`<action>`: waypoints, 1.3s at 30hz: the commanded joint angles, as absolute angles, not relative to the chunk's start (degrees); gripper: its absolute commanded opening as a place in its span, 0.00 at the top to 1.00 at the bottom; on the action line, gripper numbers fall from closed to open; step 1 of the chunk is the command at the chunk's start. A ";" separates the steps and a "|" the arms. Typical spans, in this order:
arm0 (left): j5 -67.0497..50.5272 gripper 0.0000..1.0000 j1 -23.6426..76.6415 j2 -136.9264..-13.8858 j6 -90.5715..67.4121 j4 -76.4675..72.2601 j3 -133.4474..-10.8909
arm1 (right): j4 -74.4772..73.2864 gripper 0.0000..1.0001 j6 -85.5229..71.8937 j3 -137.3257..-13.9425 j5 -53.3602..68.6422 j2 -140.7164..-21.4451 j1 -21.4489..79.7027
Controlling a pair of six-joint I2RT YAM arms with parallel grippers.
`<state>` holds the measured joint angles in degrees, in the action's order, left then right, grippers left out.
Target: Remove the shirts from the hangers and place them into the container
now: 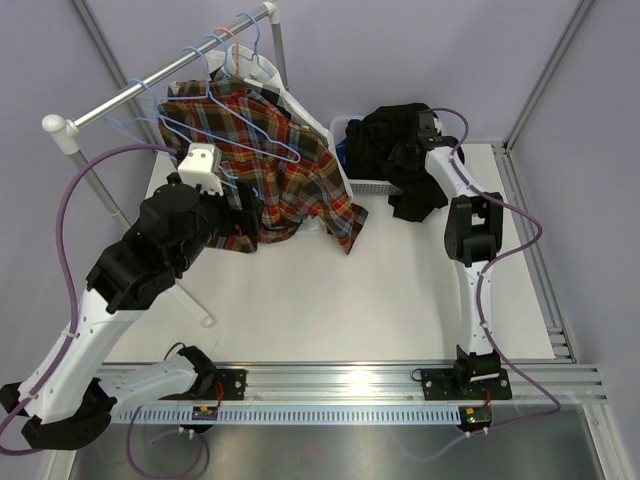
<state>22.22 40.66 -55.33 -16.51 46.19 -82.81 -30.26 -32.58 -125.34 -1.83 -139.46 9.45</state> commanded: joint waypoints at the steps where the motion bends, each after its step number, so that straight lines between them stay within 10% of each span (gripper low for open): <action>1: 21.71 0.01 40.52 -55.28 -17.05 42.98 -82.53 | -38.24 0.52 -29.11 -122.09 -1.59 -133.53 7.21; 10: 20.13 0.01 40.52 -56.95 -15.65 42.89 -84.90 | -30.94 0.08 -20.21 -118.67 1.49 -112.26 6.16; 24: 18.90 0.01 40.52 -55.55 -14.68 42.80 -82.01 | 7.78 0.06 -33.22 -57.70 19.77 -89.04 -8.44; 39: 20.48 0.01 40.52 -51.77 -14.68 42.80 -78.58 | 31.38 0.05 -38.23 -50.97 25.40 -100.45 -10.11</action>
<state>19.79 40.64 -53.21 -15.22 45.32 -79.11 24.38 -37.67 -49.04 22.92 -99.33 -9.87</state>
